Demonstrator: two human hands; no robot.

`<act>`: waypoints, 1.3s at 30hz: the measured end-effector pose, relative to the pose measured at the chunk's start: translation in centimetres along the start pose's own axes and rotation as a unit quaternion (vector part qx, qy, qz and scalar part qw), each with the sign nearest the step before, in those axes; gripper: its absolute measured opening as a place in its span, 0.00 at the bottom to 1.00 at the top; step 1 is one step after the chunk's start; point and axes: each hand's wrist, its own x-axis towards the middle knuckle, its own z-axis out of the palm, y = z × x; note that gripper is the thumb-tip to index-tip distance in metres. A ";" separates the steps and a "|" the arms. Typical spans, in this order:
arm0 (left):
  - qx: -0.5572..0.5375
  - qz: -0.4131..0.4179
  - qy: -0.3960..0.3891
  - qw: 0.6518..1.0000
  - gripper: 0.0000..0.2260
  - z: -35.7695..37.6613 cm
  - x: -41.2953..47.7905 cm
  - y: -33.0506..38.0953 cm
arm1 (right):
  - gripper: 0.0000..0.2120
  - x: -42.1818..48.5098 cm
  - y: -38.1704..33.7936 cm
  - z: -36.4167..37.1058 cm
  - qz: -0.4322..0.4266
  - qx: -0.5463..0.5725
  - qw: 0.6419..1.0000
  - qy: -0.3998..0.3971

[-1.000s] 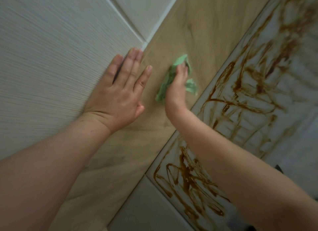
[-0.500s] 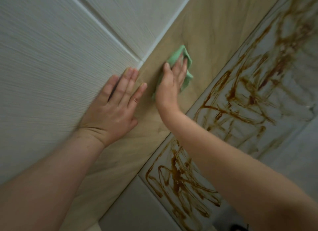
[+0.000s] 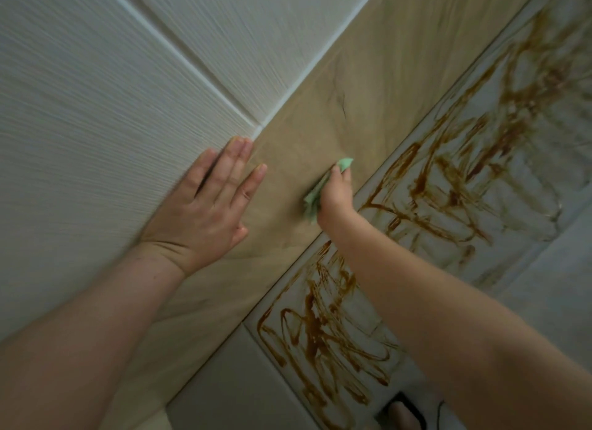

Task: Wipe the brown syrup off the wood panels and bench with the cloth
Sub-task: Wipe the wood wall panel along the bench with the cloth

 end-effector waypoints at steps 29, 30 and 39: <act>-0.684 -0.185 0.098 0.699 0.26 -14.3 -8.0 -2.8 | 0.22 -33.0 -8.0 -1.8 0.031 -0.170 0.941 -0.292; -0.684 -0.178 0.102 0.700 0.28 -14.6 -8.1 -2.7 | 0.24 -33.3 -8.1 -1.4 0.033 -0.170 0.937 -0.302; -0.637 -0.327 0.139 0.684 0.12 -18.0 -8.6 -2.8 | 0.21 -33.9 -13.3 -0.5 0.051 -0.286 0.863 -0.413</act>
